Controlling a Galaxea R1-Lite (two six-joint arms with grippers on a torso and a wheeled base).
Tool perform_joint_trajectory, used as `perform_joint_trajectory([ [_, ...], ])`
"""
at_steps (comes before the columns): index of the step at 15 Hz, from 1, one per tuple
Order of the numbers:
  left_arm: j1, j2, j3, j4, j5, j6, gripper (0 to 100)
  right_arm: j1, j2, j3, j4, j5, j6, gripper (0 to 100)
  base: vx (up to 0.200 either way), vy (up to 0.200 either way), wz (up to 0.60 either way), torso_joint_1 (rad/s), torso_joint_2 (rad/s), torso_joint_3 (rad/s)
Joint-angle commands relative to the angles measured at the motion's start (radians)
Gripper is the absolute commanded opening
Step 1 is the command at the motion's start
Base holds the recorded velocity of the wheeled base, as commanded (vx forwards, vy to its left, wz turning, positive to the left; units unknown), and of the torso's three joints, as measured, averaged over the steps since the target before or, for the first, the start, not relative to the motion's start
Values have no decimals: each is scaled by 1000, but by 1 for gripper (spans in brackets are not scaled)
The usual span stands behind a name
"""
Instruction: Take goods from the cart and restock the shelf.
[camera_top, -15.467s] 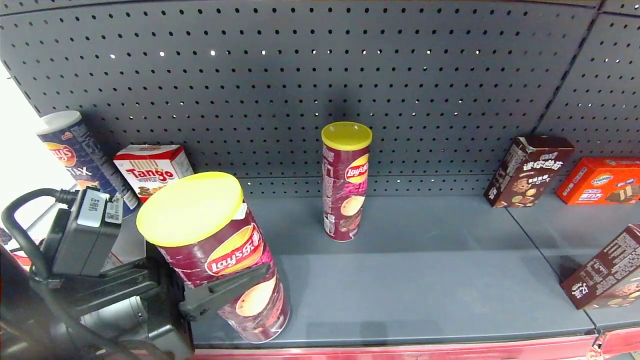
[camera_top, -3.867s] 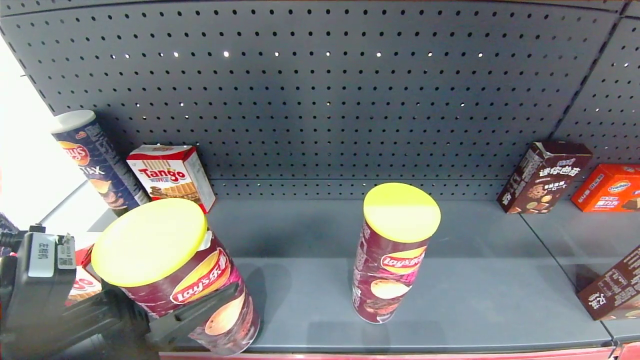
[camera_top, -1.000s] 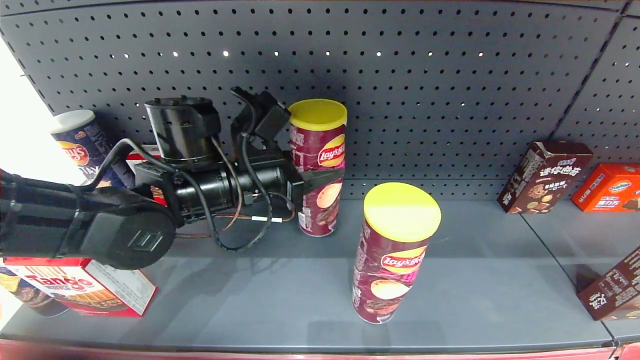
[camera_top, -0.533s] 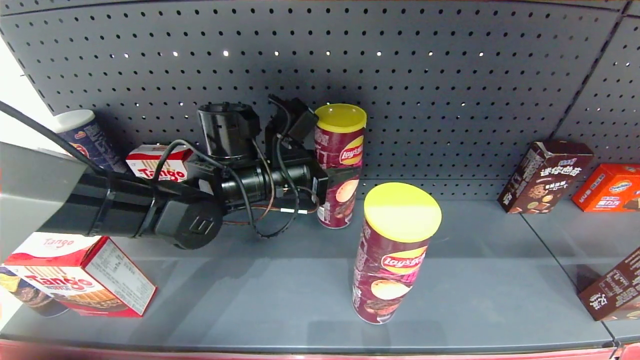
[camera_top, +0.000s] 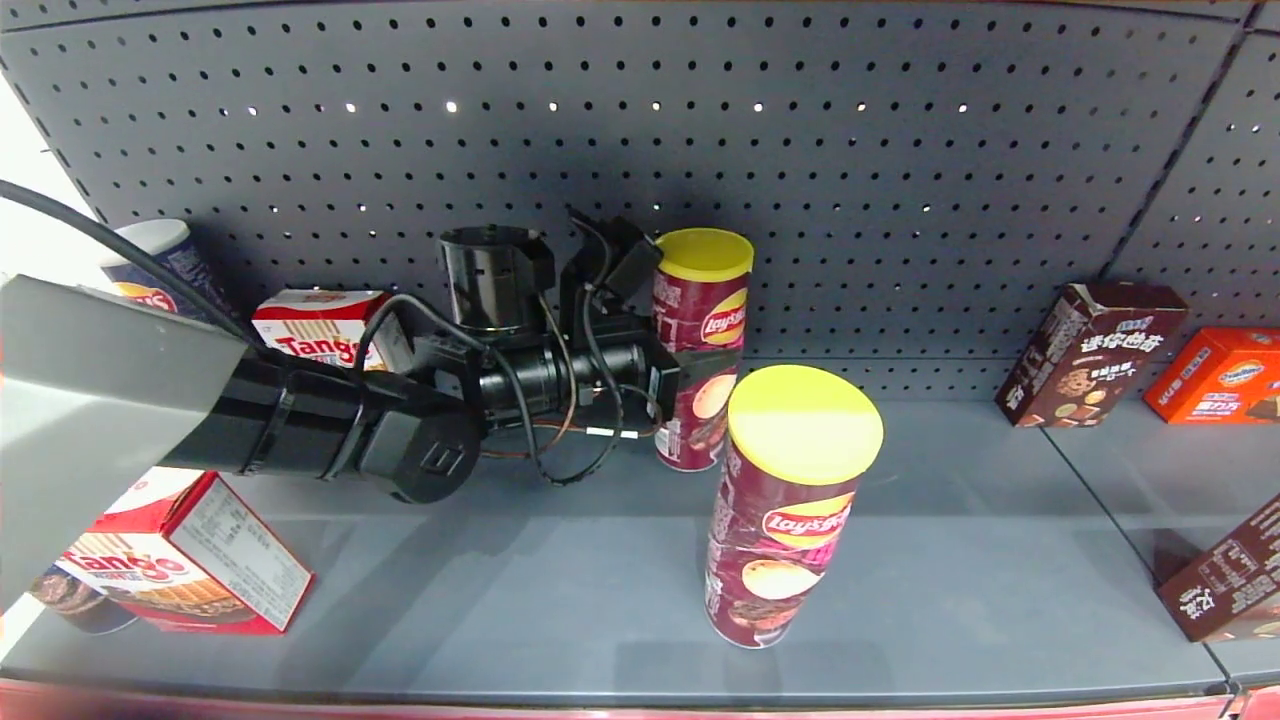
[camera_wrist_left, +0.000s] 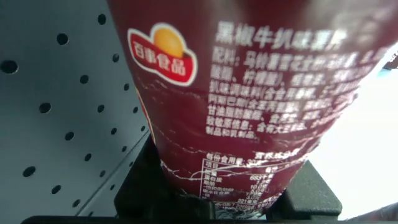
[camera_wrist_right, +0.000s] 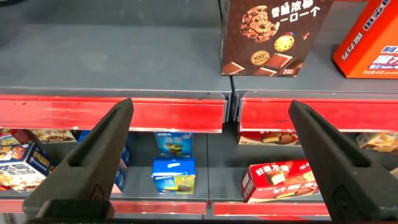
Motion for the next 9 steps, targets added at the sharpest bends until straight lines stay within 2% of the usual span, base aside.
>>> perform_joint_trajectory([
  [1,-1,14,-3,-3,1,-5,0,0,0,0,0,0,0,100,0,0,0,0,0,0],
  [3,-1,19,-5,-3,1,-5,0,0,0,0,0,0,0,100,0,0,0,0,0,0],
  [4,-1,27,-3,-3,4,-5,100,0,0,0,0,0,0,100,0,0,0,0,0,0],
  [9,2,19,38,-81,21,-3,100,0,0,0,0,0,0,100,0,0,0,0,0,0],
])
